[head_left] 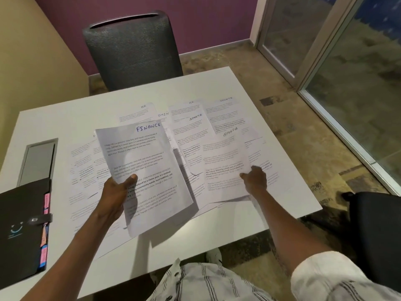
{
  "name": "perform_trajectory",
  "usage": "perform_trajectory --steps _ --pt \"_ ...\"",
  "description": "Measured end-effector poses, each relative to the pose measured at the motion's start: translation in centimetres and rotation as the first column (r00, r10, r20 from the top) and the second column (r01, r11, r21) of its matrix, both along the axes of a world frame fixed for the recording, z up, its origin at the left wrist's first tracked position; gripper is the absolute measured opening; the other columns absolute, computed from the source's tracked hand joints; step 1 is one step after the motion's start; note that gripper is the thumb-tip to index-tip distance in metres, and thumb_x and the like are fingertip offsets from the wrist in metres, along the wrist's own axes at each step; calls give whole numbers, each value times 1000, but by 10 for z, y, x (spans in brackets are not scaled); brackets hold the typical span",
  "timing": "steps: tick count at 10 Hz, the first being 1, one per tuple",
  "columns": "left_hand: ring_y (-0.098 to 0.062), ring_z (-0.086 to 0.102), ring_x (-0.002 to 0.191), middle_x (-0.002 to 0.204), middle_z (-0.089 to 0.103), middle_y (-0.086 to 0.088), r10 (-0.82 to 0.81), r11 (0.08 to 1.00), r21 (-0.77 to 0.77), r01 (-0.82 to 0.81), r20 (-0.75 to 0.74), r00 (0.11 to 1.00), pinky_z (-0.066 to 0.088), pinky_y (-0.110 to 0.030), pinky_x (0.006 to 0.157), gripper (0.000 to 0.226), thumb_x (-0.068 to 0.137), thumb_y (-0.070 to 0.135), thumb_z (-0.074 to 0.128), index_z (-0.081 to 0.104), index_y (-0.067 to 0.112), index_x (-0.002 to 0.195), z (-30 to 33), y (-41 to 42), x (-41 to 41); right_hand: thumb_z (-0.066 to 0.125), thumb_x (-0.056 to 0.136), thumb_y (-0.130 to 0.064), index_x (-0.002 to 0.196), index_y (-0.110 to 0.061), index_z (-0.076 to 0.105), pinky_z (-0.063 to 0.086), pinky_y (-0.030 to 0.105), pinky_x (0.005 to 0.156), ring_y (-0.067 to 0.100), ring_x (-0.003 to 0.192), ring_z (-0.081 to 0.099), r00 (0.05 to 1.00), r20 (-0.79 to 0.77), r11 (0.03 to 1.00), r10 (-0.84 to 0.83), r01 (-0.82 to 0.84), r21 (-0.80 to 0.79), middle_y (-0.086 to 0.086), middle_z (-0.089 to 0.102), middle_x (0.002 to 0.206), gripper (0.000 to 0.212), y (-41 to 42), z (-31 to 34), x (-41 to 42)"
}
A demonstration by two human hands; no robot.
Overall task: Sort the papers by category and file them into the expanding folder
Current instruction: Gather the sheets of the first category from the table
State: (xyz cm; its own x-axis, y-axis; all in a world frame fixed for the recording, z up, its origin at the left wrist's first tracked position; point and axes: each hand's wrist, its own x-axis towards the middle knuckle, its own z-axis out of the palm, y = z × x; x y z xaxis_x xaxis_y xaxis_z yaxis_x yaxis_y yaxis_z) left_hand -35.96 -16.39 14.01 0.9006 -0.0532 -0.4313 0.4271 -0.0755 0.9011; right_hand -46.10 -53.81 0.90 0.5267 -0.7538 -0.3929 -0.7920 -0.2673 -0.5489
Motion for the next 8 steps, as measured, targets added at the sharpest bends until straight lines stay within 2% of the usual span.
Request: perform_trajectory --steps 1,2,3,4,5,6,7,8 --pt "-21 71 79 95 73 -6 9 1000 6 -9 2 1000 56 -33 67 16 92 4 64 66 9 107 -3 4 -2 65 88 -23 127 -7 52 45 45 95 37 116 54 1000 -16 976 5 -9 -219 18 60 122 44 -11 18 21" --pt "-20 73 78 93 75 -3 19 1000 -2 -19 -10 1000 57 -32 66 14 92 4 64 68 11 103 -6 7 -4 57 88 -17 124 -7 51 41 48 92 36 114 50 997 -64 898 34 -59 -437 19 56 120 38 -6 22 25" --pt "-22 72 80 94 75 -4 28 1000 -13 -29 -23 999 58 -32 66 15 91 3 64 68 11 103 -11 9 -3 56 85 -17 112 -6 57 47 44 88 36 107 56 998 -28 941 61 -66 -333 17 61 110 29 23 2 7" --pt "-23 71 80 97 73 -7 25 1000 -8 -25 -28 999 58 -31 64 16 91 4 66 67 9 106 -14 8 -3 57 85 -17 94 -7 59 53 36 75 31 90 63 981 -60 957 187 -196 -215 12 65 94 13 61 -18 -26" --pt "-22 70 78 96 73 -8 19 1000 2 -19 -27 999 57 -31 65 13 91 5 66 67 10 104 -14 6 0 47 92 -9 96 -5 59 43 34 72 33 92 59 894 -168 857 415 -446 -260 16 61 100 13 79 -26 -43" --pt "-19 69 76 95 72 -7 4 1000 1 -4 -21 1000 56 -32 68 13 92 6 66 66 11 104 -13 3 4 44 94 -3 113 -1 58 45 42 88 38 108 55 835 -151 795 529 -550 -256 20 57 117 24 69 -31 -46" --pt "-18 71 78 97 73 -5 -10 1000 -5 10 -18 1000 56 -32 68 16 92 5 65 67 11 107 -12 1 6 78 70 0 107 0 63 55 38 77 36 95 65 694 -147 560 705 -672 -484 18 64 111 40 47 -33 -50" --pt "-20 73 82 99 75 -4 -21 1000 0 21 -22 1000 57 -33 70 20 92 6 65 67 10 112 -14 -2 7 91 45 -7 87 -9 64 52 27 53 23 66 66 586 -246 486 772 -794 -366 10 67 87 50 37 -39 -50"
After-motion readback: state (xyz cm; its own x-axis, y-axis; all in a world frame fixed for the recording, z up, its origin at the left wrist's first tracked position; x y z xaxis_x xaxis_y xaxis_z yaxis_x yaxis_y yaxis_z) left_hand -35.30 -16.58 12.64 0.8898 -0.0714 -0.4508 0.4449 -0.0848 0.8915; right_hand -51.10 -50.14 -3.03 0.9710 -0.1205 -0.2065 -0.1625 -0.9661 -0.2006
